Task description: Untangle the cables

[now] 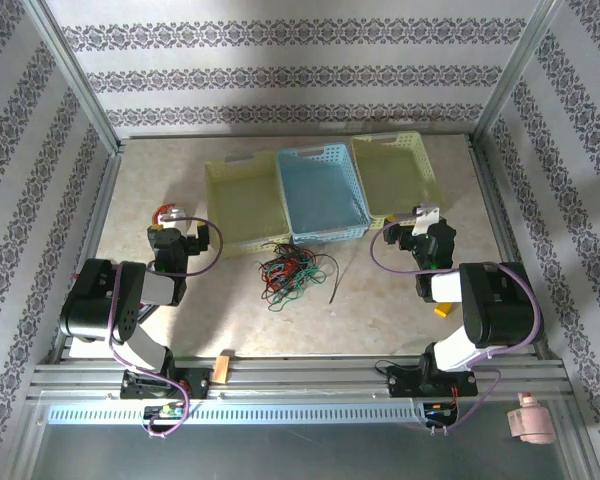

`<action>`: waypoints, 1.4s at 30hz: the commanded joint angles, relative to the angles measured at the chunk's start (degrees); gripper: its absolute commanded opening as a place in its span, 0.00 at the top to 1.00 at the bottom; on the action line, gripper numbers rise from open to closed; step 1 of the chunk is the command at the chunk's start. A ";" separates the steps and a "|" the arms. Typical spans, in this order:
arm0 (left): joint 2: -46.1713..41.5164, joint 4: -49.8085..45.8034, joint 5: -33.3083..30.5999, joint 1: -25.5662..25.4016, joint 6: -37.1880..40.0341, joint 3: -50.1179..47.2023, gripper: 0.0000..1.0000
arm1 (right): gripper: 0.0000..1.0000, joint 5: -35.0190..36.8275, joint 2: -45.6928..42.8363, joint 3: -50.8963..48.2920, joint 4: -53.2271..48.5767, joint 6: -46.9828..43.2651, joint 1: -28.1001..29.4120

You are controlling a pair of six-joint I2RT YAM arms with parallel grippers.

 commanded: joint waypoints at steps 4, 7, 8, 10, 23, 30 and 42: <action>0.24 1.45 0.11 0.18 -0.53 0.76 0.01 | 0.02 -0.72 -0.35 0.82 1.49 0.39 -0.26; 0.23 1.49 0.11 0.18 -0.52 0.73 0.01 | 0.02 -0.21 -0.24 0.97 1.29 0.71 -0.34; 0.23 1.49 0.11 0.18 -0.48 0.73 0.01 | 0.02 -0.32 -0.33 0.93 1.30 0.88 -0.47; 0.24 1.37 0.29 0.18 -0.48 0.73 0.01 | 0.01 -1.31 -0.29 0.57 2.08 1.40 -1.13; 0.24 1.32 1.07 0.18 -0.34 0.82 0.01 | 0.02 -1.25 -0.27 0.82 1.76 1.28 -1.14; -7.18 -6.95 -1.66 -0.19 -0.65 2.25 0.01 | 0.01 -1.34 -0.29 0.47 2.20 1.34 -1.14; -35.74 -49.50 -19.33 -18.63 -14.48 9.23 0.01 | 0.16 28.41 -38.43 6.67 -39.96 9.37 14.31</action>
